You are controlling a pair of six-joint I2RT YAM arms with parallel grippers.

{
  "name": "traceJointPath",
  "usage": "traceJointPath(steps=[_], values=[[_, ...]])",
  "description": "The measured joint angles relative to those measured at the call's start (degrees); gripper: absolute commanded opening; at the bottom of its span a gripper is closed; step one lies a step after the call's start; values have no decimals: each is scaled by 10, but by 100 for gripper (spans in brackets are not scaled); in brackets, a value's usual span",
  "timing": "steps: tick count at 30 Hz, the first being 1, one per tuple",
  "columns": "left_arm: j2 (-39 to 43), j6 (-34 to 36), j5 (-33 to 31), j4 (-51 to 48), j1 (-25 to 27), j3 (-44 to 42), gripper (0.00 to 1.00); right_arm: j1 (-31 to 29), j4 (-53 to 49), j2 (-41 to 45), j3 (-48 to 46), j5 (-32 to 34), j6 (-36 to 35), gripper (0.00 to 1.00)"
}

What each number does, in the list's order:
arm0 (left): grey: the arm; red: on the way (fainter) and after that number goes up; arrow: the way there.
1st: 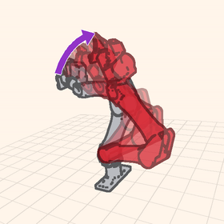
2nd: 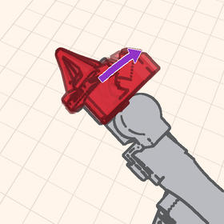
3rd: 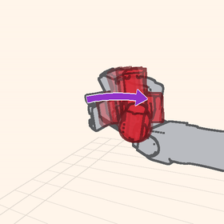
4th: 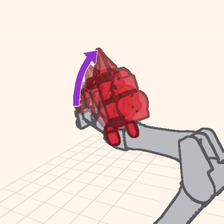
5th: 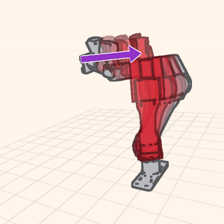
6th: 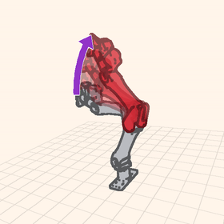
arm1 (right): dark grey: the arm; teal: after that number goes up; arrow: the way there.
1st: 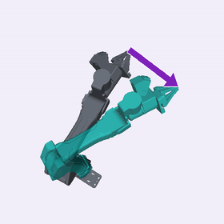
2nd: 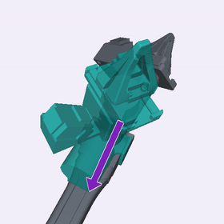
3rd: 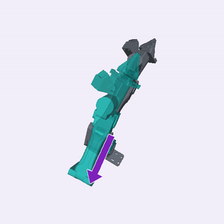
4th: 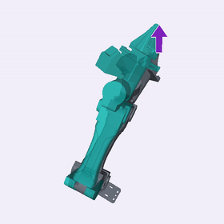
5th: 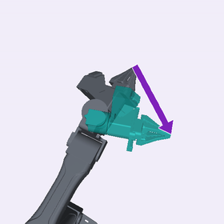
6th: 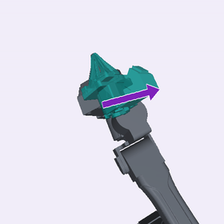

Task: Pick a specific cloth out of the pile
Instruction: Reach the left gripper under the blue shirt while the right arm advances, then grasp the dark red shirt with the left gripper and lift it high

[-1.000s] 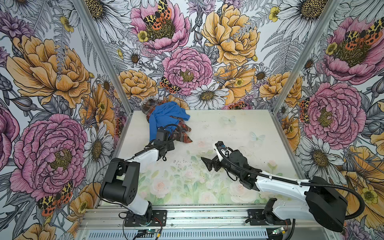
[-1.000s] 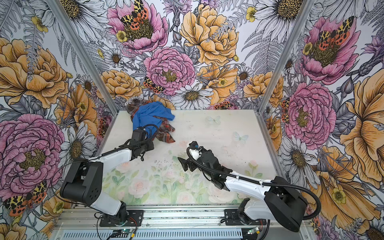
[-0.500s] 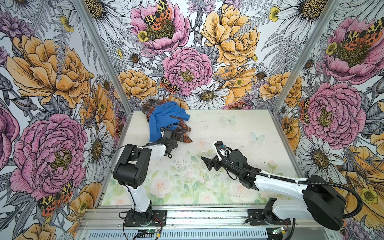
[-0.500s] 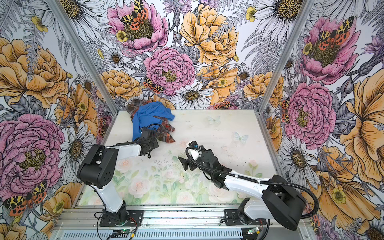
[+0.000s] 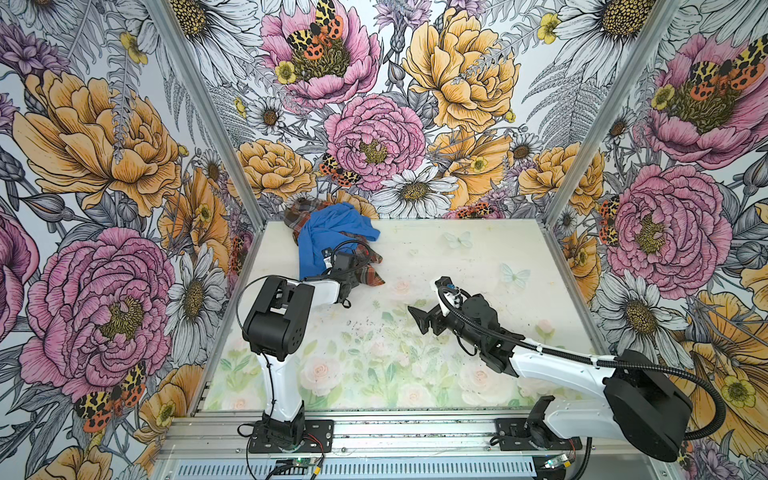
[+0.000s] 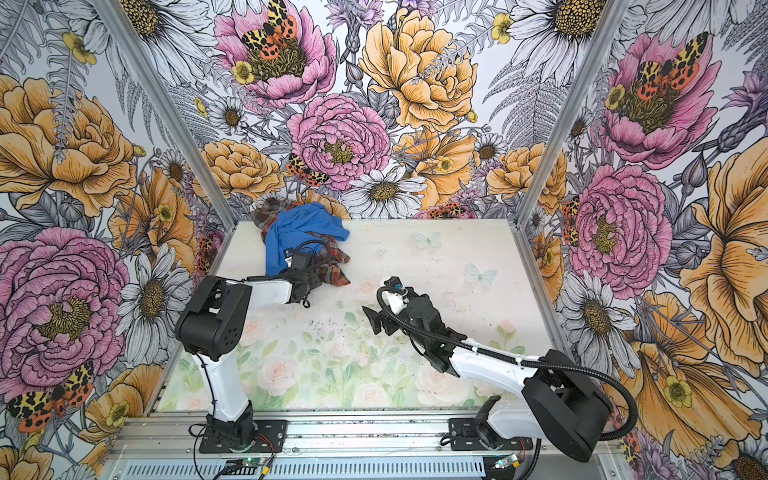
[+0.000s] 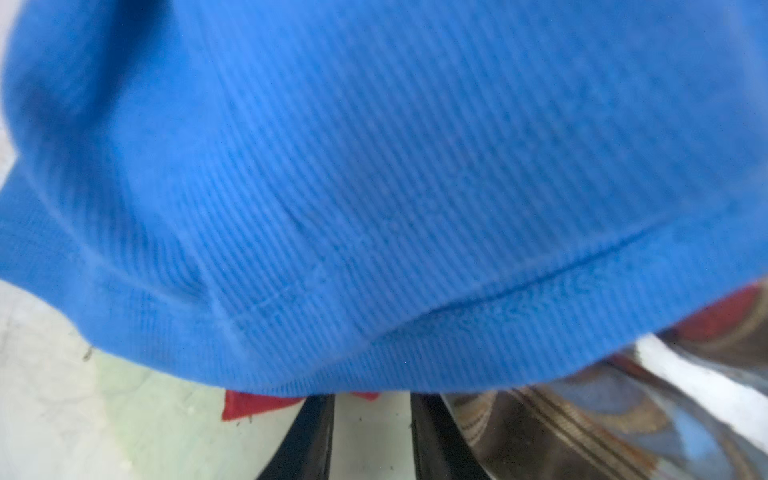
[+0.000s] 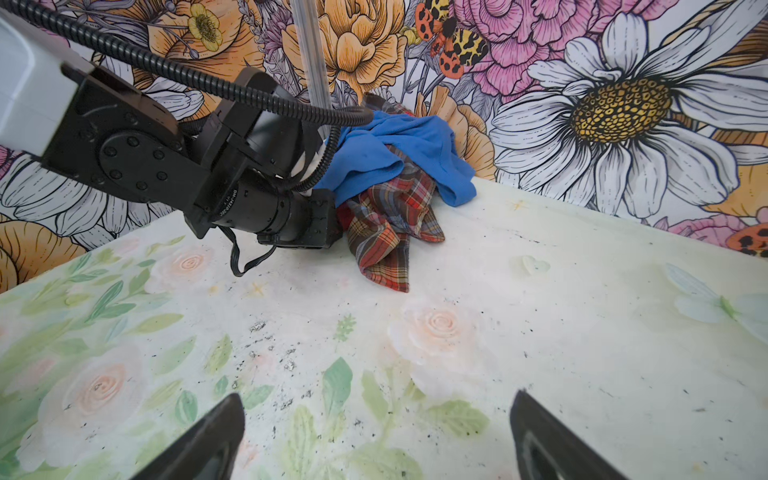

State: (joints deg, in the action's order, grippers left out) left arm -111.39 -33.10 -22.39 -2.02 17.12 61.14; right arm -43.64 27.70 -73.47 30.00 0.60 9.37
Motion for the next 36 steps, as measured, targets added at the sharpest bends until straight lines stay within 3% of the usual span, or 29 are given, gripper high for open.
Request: traceJointPath(steps=[8, 18, 22, 28, 36], values=[[-35, 0, -28, -22, 0, 45, 32, 2, 0, 4, 0, 0, 0, 99], [-37, 0, -38, -38, -1, 54, 0, 8, 0, 14, 0, 0, -2, 99], [-15, 5, -38, -39, -3, 38, 0, 10, 2, 24, -7, 3, -7, 99], [90, 40, -28, -64, -23, 34, 0, 15, 3, 33, -14, 11, -13, 99], [178, 56, 56, -124, -119, 167, 0, 21, 4, 34, -17, 13, -15, 99]])
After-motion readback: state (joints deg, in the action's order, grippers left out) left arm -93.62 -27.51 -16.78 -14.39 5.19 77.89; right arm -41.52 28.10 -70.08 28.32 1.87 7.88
